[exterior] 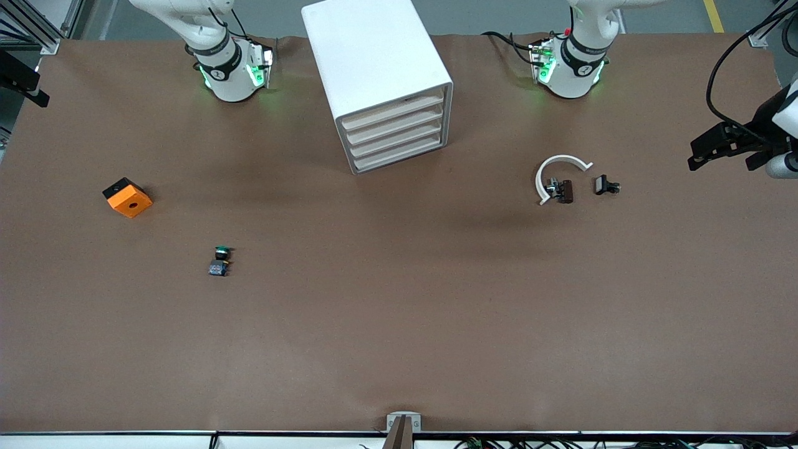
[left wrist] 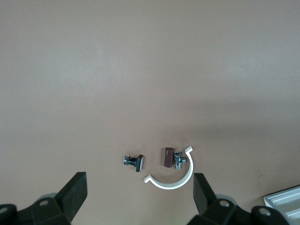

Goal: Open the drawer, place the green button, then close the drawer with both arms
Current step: 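Move the left gripper from rest toward the white drawer cabinet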

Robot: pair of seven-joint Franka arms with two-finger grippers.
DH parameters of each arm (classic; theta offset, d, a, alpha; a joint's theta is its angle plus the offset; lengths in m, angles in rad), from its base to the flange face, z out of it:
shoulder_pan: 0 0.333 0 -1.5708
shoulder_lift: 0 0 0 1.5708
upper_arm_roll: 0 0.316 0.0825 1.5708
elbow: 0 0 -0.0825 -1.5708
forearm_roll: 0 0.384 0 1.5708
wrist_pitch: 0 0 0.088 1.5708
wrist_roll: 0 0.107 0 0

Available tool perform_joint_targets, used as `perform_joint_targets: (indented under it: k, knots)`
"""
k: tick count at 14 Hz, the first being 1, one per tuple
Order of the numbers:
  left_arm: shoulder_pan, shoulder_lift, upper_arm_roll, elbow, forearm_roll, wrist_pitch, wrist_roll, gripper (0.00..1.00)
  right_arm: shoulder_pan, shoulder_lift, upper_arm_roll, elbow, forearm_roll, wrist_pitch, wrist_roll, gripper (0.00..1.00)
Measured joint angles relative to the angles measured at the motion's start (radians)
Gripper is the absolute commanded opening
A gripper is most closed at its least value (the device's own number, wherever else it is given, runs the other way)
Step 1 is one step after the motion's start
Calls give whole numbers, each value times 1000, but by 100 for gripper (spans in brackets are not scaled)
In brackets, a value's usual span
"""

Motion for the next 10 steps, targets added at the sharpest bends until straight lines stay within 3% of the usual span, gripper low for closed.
perform_joint_targets:
  k: [7, 10]
  knots:
    - [0, 12, 0, 3, 0, -14, 0, 100, 0, 0, 1, 0, 21, 0, 1, 100]
    - [-1, 68, 0, -3, 0, -58, 0, 100, 0, 0, 1, 0, 22, 0, 1, 100]
